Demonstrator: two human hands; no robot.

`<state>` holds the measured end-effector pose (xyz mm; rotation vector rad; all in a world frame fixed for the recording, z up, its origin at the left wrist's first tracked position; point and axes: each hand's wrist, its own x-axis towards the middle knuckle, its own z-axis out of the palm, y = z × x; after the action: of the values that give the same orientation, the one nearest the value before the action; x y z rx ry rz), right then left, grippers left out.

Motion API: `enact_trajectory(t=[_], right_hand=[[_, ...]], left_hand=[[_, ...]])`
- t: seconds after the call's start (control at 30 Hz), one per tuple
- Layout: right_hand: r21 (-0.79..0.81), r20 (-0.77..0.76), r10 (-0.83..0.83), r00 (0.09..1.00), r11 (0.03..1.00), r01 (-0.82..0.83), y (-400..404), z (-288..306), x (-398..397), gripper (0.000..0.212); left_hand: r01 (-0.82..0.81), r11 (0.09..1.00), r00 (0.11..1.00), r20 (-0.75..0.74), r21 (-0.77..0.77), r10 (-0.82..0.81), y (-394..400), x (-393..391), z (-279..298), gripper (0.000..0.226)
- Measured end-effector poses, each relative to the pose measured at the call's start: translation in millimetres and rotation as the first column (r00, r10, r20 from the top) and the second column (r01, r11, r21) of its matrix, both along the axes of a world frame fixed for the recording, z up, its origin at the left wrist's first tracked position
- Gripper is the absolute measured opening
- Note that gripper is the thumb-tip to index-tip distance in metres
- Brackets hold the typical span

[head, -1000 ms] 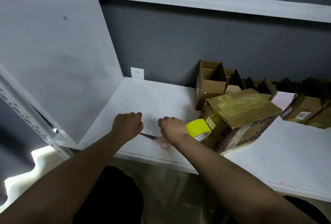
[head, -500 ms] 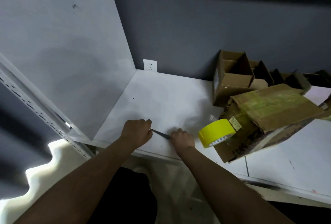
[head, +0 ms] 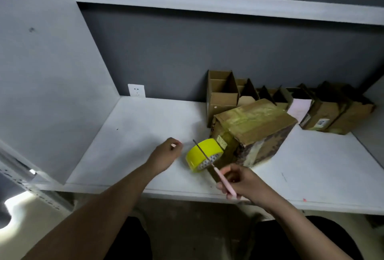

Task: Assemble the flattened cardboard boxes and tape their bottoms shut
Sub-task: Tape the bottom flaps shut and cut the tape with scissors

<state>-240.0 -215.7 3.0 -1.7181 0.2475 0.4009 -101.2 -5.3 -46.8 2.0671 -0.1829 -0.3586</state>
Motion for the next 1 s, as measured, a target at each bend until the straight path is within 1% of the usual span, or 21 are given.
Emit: enact_trajectory(t=[0.07,0.1,0.17,0.23,0.3,0.37,0.47,0.57,0.63,0.87,1.0], right_hand=[[-0.057,0.01,-0.042,0.999,0.997,0.042,-21,7,-11,0.03],[-0.09,0.003,-0.038,0.999,0.995,0.038,-30,10,-15,0.029],[-0.149,-0.039,-0.024,0.999,0.989,0.018,-43,10,-22,0.036],[-0.171,-0.052,-0.044,0.998,0.985,0.034,-53,7,-24,0.038],[-0.2,-0.049,-0.055,0.997,0.979,0.044,-59,6,-24,0.038],[-0.225,-0.059,-0.045,0.997,0.974,0.031,-65,6,-23,0.037],[-0.256,-0.094,-0.017,0.995,0.967,-0.008,-70,7,-21,0.036],[-0.25,-0.115,-0.016,0.993,0.968,-0.013,-71,6,-19,0.043],[-0.238,-0.122,-0.018,0.992,0.971,-0.012,-70,5,-16,0.041],[-0.13,-0.097,0.027,0.995,0.991,-0.04,-61,9,-3,0.033],[-0.1,-0.065,0.039,0.997,0.994,-0.045,-55,12,6,0.027]], left_hand=[[0.075,0.997,0.997,-0.006,-0.015,-0.075,-36,0,4,0.018],[0.088,0.995,0.996,0.0,-0.04,-0.088,-49,1,8,0.016],[0.097,0.987,0.994,-0.035,-0.129,-0.102,-69,6,18,0.015],[0.139,0.977,0.978,-0.129,-0.163,-0.161,-77,11,29,0.02],[0.241,0.963,0.945,-0.198,-0.117,-0.261,-80,15,35,0.019],[0.341,0.939,0.916,-0.211,-0.041,-0.341,-80,18,38,0.018],[0.403,0.915,0.889,-0.238,-0.001,-0.392,-76,25,44,0.024],[0.468,0.883,0.854,-0.273,0.033,-0.443,-71,29,54,0.02],[0.489,0.871,0.843,-0.285,0.053,-0.456,-70,30,59,0.019],[0.466,0.884,0.856,-0.27,0.039,-0.44,-62,25,57,0.021],[0.45,0.893,0.867,-0.252,0.027,-0.429,-62,23,56,0.012]])
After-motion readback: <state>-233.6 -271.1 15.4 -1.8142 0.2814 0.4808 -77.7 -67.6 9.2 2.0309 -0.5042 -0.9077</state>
